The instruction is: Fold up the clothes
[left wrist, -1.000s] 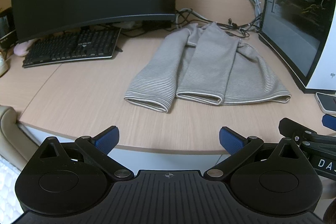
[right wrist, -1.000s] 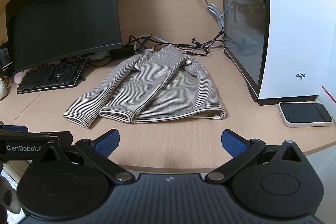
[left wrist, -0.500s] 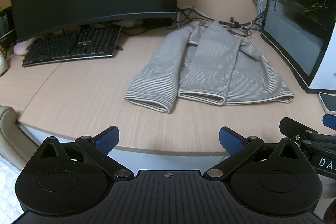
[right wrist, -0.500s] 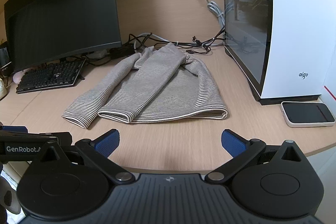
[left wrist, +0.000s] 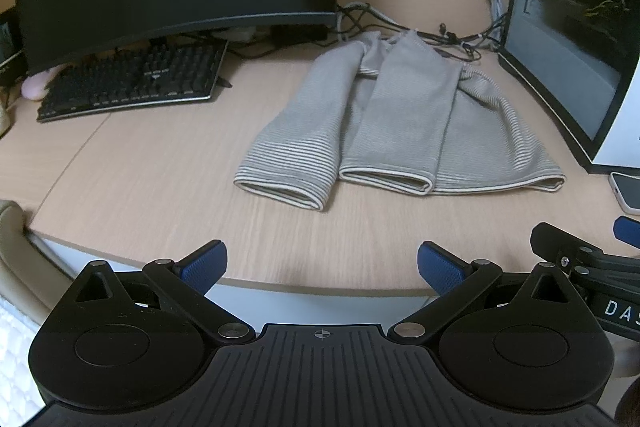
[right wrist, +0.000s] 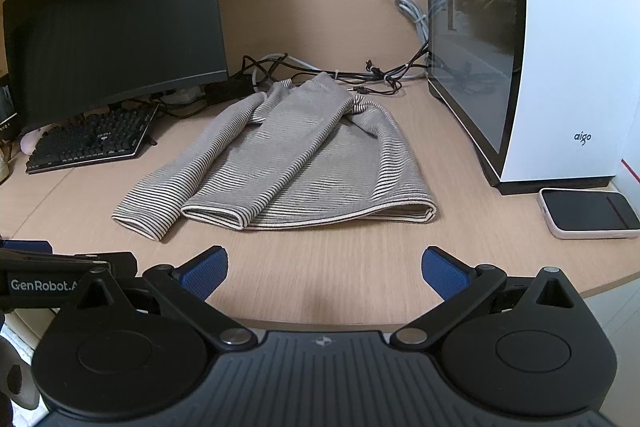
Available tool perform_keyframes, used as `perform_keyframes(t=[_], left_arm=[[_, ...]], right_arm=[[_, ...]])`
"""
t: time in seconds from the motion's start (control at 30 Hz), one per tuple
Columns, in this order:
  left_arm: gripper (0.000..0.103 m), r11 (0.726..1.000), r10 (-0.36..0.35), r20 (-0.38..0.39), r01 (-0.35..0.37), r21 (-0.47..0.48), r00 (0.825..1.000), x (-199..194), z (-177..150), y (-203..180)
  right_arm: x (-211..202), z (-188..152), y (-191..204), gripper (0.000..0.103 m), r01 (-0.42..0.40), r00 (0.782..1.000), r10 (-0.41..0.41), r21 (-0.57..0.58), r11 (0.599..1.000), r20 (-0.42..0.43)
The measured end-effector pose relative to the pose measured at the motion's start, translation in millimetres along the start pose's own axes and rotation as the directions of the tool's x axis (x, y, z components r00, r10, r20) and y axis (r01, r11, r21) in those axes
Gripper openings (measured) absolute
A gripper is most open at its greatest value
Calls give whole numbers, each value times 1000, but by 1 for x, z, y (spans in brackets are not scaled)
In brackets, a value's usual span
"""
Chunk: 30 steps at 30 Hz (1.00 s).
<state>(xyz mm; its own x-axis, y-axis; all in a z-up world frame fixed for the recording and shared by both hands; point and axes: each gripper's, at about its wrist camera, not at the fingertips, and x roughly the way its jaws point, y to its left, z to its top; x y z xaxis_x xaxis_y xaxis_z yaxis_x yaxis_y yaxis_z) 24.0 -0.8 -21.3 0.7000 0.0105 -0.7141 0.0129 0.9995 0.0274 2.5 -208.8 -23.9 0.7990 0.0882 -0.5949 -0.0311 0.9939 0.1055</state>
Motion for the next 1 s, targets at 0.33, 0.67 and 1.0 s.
perform_keyframes(t=[0.33, 0.67, 1.0], left_arm=[[103, 1000, -19, -31, 19, -2, 999, 15, 7, 4], [103, 998, -55, -81, 58, 29, 995, 45, 24, 11], [103, 983, -170, -130, 177, 42, 977, 97, 65, 33]], right_arm=[[14, 3, 4, 103, 14, 1000, -14, 2, 1000, -24], [40, 13, 14, 103, 50, 997, -49, 24, 998, -61], [77, 32, 30, 103, 141, 986, -130, 98, 985, -108]])
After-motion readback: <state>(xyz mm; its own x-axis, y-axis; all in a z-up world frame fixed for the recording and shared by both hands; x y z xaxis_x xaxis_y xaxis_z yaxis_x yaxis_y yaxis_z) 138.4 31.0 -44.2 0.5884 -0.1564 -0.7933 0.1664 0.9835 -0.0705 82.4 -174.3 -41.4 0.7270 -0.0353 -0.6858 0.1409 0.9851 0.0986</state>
